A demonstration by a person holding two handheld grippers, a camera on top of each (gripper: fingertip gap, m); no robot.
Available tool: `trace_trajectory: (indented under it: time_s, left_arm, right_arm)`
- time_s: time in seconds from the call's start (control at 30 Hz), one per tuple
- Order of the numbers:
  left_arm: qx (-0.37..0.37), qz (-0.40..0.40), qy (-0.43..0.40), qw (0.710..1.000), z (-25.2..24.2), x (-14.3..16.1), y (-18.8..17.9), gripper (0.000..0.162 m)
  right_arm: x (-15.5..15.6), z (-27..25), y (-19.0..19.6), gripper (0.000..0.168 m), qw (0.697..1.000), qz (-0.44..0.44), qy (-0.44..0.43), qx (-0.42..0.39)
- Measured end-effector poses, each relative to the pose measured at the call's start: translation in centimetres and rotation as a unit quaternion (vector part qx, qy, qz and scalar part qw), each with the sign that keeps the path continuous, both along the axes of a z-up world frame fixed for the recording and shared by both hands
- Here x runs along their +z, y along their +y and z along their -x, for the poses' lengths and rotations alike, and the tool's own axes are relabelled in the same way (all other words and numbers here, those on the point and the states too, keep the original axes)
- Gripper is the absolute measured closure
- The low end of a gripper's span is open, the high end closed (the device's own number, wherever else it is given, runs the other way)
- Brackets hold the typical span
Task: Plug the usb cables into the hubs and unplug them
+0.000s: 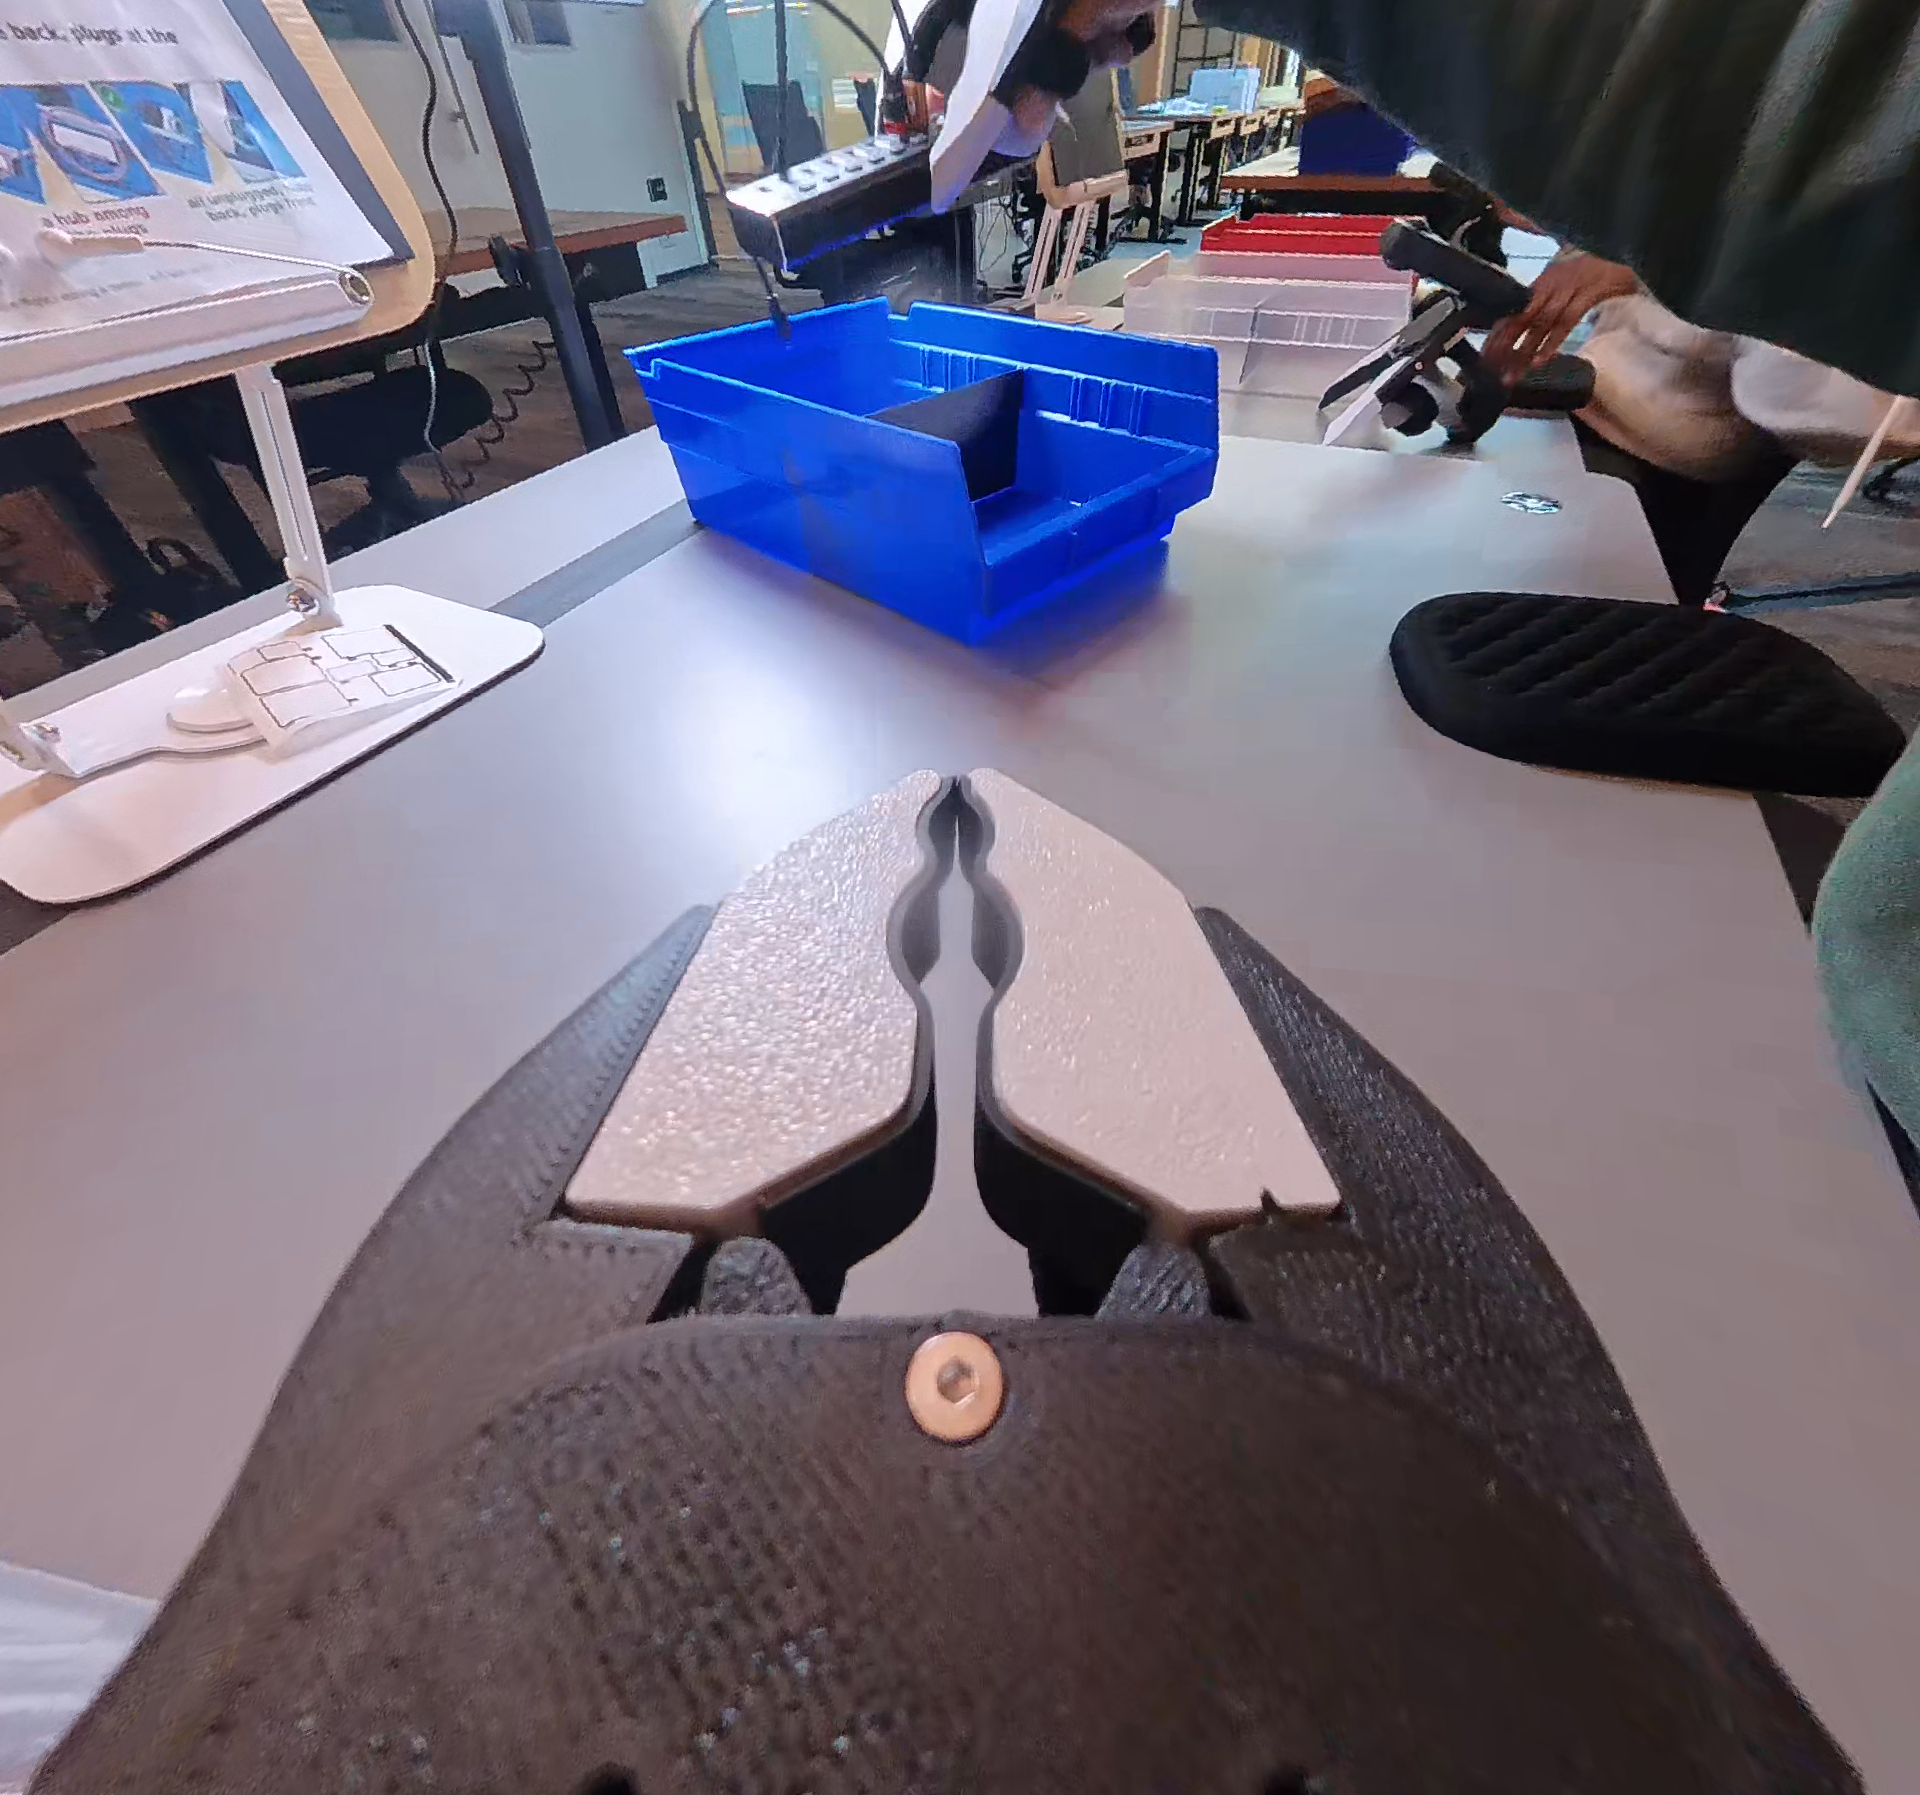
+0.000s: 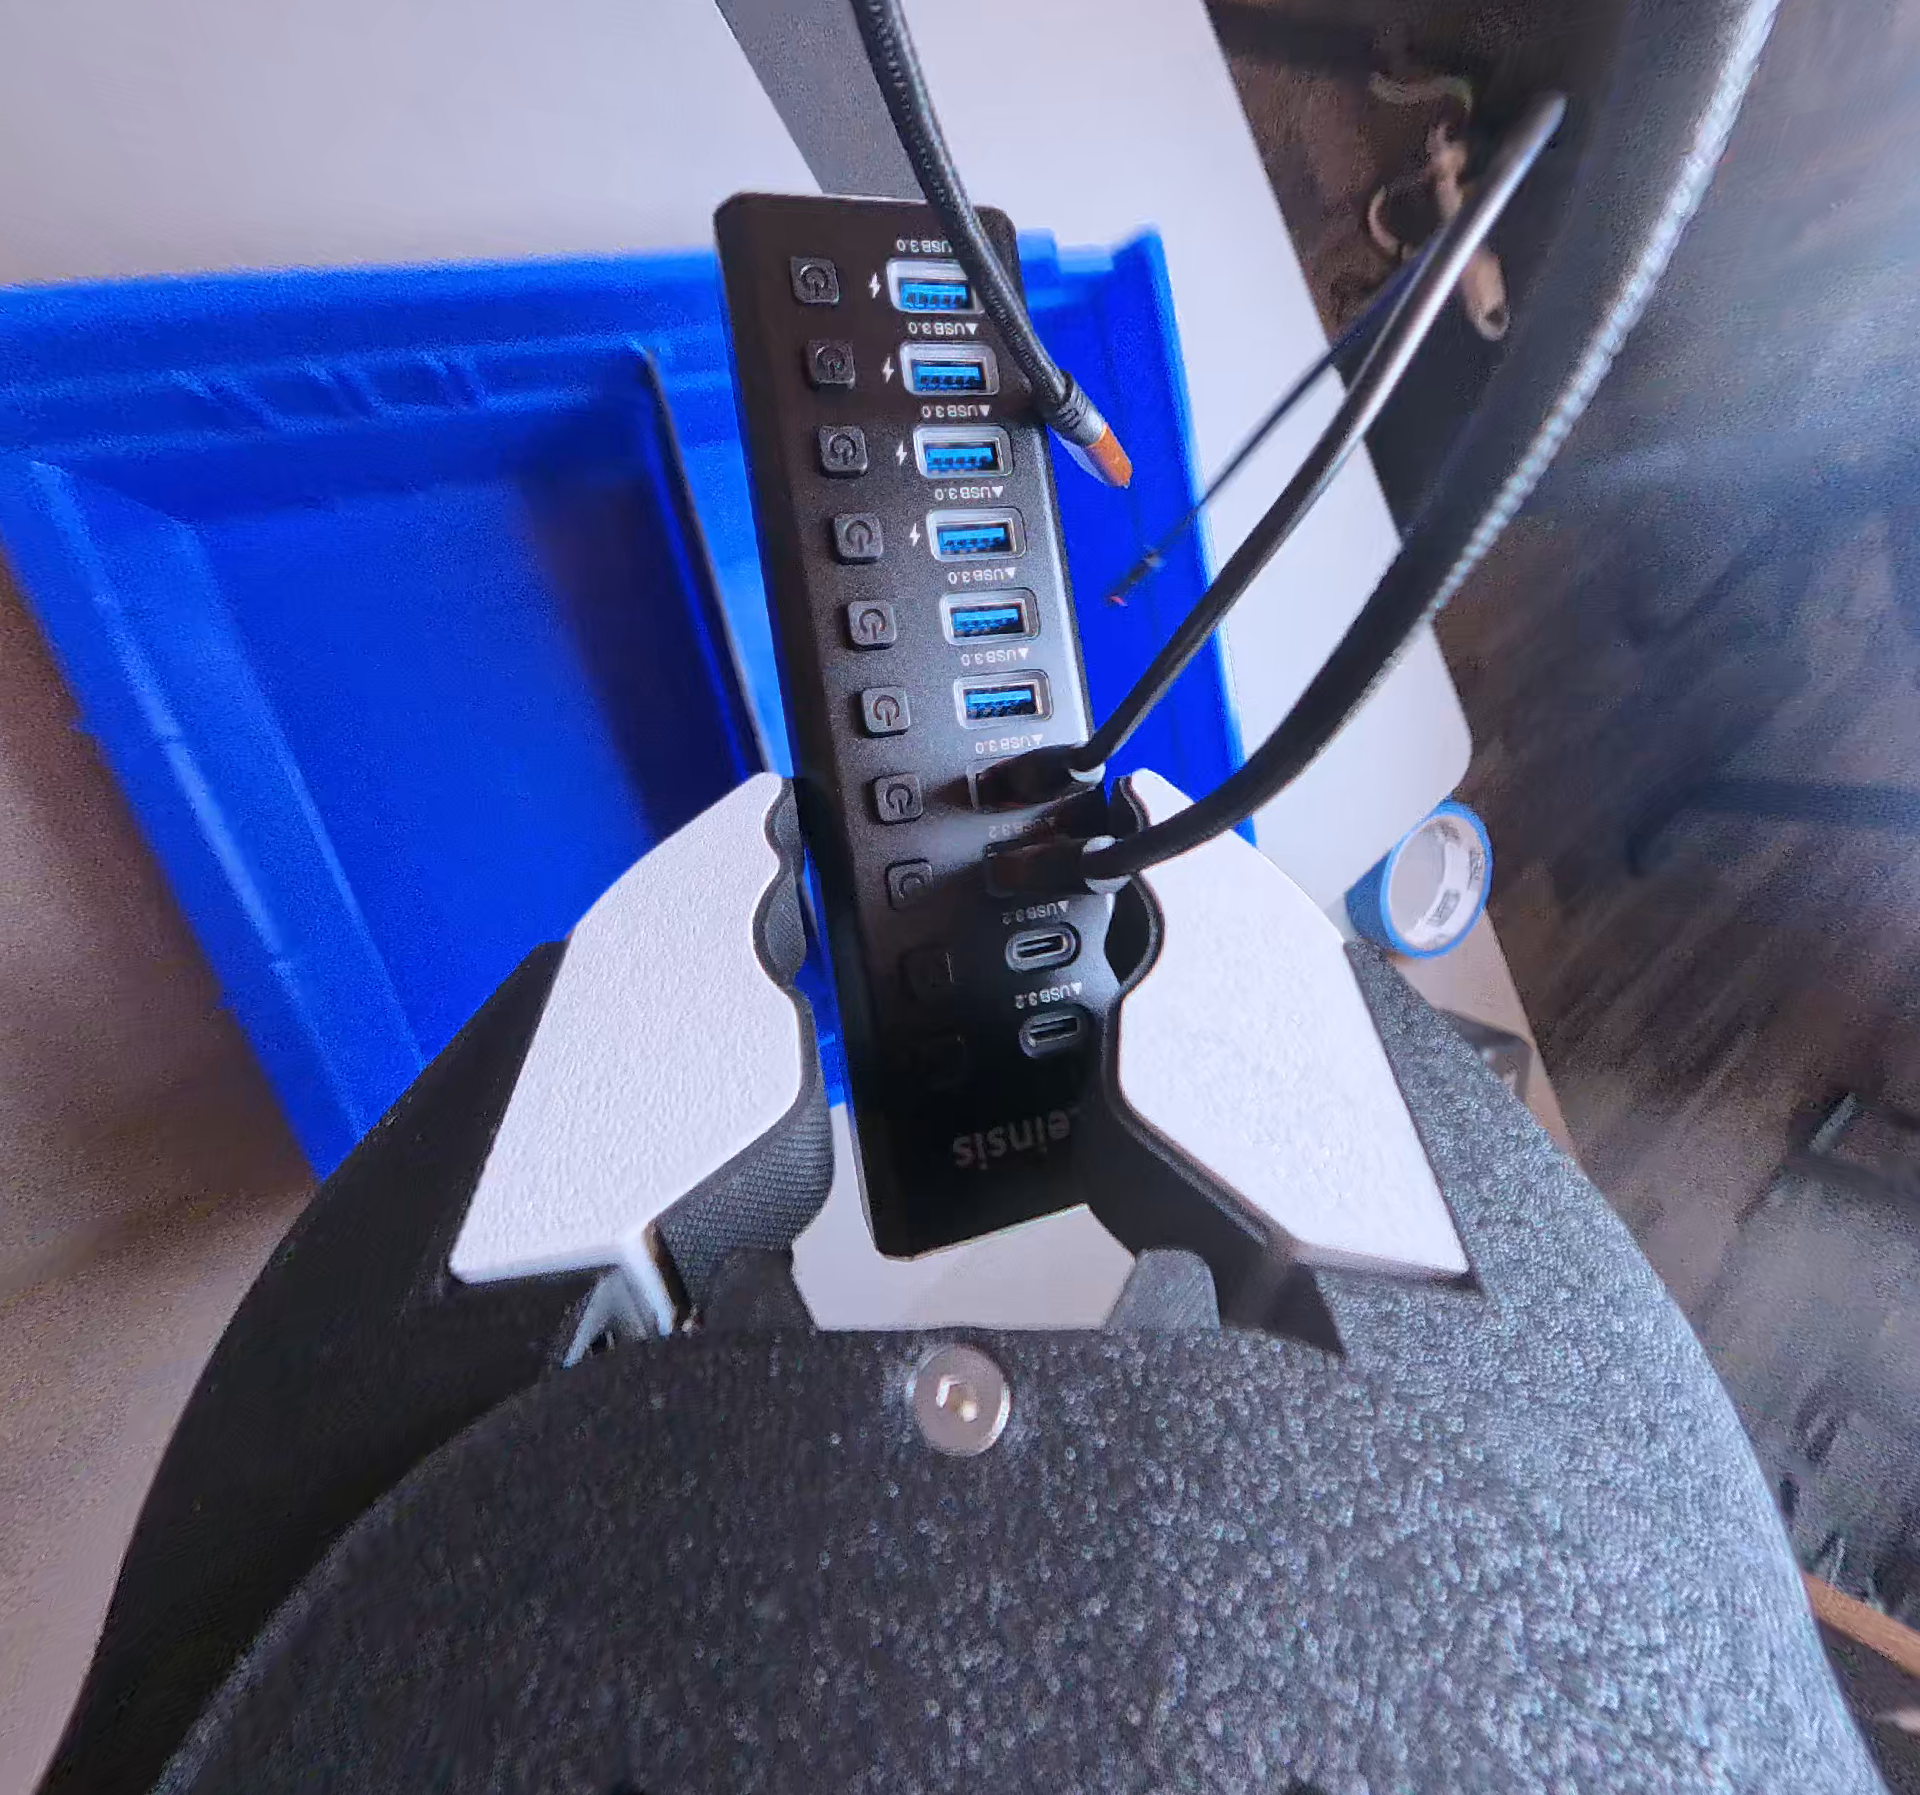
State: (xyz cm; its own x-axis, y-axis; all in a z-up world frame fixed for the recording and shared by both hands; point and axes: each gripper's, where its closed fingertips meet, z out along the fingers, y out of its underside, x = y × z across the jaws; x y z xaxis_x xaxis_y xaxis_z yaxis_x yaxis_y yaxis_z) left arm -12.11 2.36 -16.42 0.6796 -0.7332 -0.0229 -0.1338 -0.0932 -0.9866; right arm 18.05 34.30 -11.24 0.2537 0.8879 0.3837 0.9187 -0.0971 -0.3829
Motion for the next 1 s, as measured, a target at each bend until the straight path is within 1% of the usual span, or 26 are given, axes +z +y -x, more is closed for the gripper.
trace_trajectory:
  time_s: [0.1,0.23,0.4,0.47,0.53,0.6,0.73,0.87,1.0]
  left_arm:
    - [0.004,0.006,0.007,1.0,0.2,-0.7,0.4,0.162]
    - [0.003,0.017,0.022,1.0,0.2,-1.7,0.7,0.16]
    - [0.009,0.051,0.026,0.998,0.5,-2.9,1.2,0.138]
    - [0.011,0.069,0.025,0.997,0.5,-3.4,1.3,0.128]
    - [0.012,0.079,0.029,0.996,0.5,-3.9,1.3,0.122]
    - [0.011,0.079,0.032,0.996,0.4,-4.0,1.3,0.121]
    - [0.005,0.08,0.031,0.996,0.2,-4.1,1.1,0.122]
    - [0.01,0.064,0.031,0.997,0.2,-3.5,1.0,0.123]
    - [0.027,0.038,0.031,0.998,0.8,-2.2,0.9,0.124]
  right_arm:
    - [-3.8,-1.5,2.7,0.111,0.999,0.03,-0.028,-0.028]
    - [-8.6,-1.3,4.6,0.111,0.996,0.068,-0.049,-0.031]
    - [-12.7,0.2,5.4,0.111,0.992,0.102,-0.076,-0.013]
    - [-13.7,0.4,5.7,0.111,0.99,0.108,-0.088,-0.013]
    - [-14.1,0.5,5.7,0.112,0.989,0.116,-0.092,-0.014]
    - [-13.8,0.5,5.9,0.112,0.99,0.109,-0.086,-0.019]
    - [-10.9,0.2,5.6,0.107,0.994,0.089,-0.054,-0.032]
    - [-6.4,-0.3,4.3,0.102,0.998,0.044,-0.016,-0.036]
    - [-0.7,1.6,0.9,0.103,0.995,-0.039,0.089,-0.017]
